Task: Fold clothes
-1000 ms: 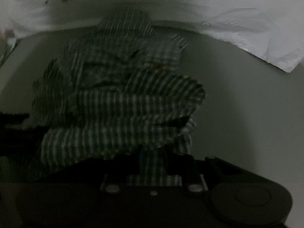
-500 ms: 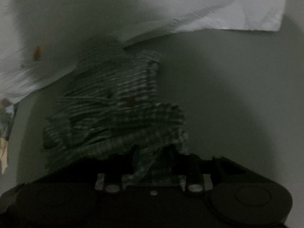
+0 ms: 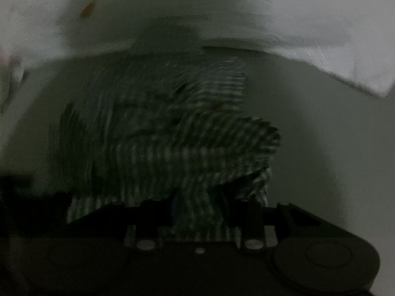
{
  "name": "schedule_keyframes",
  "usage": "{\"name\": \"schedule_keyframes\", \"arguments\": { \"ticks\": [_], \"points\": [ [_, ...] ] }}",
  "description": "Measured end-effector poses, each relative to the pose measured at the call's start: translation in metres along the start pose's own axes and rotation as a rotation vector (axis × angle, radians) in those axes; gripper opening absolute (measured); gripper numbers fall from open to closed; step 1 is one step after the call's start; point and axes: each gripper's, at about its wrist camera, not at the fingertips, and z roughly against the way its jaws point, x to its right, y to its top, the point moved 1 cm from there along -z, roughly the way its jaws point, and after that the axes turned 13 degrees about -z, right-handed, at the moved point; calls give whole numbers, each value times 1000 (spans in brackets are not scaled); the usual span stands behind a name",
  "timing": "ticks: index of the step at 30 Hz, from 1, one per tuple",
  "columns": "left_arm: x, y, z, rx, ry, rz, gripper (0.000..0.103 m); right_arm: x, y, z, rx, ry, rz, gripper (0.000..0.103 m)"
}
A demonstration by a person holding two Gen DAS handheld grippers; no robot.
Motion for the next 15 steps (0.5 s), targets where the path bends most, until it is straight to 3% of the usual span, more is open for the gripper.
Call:
{"name": "schedule_keyframes", "arguments": {
  "ticks": [6, 10, 12, 13, 15],
  "points": [
    [-7, 0, 3, 10, -20, 49, 87, -38, -7, 15, 100, 56, 210, 35],
    [-18, 1, 7, 24, -29, 102, 87, -58, -3, 11, 94, 139, 304, 34],
    [-24, 3, 8, 26, -25, 123, 87, -66, 0, 2, 78, 122, 344, 34],
    [-26, 3, 8, 27, -22, 134, 87, -70, 0, -3, 67, 92, 378, 33],
    [-30, 4, 8, 27, -14, 148, 87, -76, -1, -8, 62, 45, 472, 13]
  ]
}}
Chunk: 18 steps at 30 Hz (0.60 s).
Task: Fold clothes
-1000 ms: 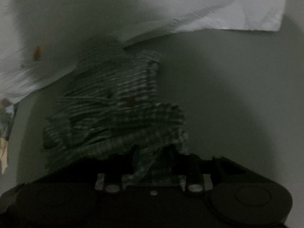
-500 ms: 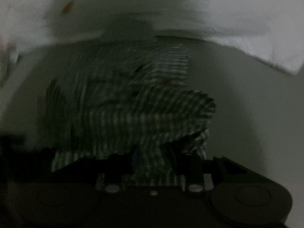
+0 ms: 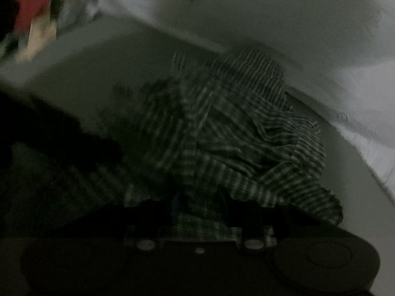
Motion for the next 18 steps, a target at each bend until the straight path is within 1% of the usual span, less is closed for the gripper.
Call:
{"name": "schedule_keyframes", "arguments": {
  "ticks": [1, 2, 3, 5, 7, 9, 10, 11, 15, 17, 18],
  "points": [
    [-1, 0, 0, -1, 6, 3, 87, -1, 3, 0, 7, -14, 41, 4],
    [-2, 0, -1, -1, 12, 6, 87, -1, 8, 1, 31, -38, 68, 4],
    [-3, 0, -1, 0, 14, 9, 87, 0, 13, 3, 59, -65, 90, 3],
    [-3, 0, -1, -1, 14, 10, 87, 3, 28, 4, 127, -147, 134, 3],
    [-3, -1, -2, -4, 16, 8, 87, 5, 42, 1, 228, -297, 187, 4],
    [-1, -1, -4, -11, 22, 0, 87, 11, 52, 0, 284, -410, 197, 8],
    [0, -2, -4, -13, 25, -4, 87, 17, 55, 4, 290, -418, 170, 10],
    [0, -2, -4, -12, 25, -5, 87, 23, 57, 8, 294, -415, 138, 10],
    [-3, -2, -4, -11, 23, -2, 87, 43, 42, 33, 200, -186, -17, 10],
    [-4, -1, -6, -12, 22, -2, 87, 46, 26, 39, 110, -58, -71, 10],
    [-4, -1, -6, -12, 23, -4, 87, 47, 18, 39, 50, 10, -94, 9]
  ]
}}
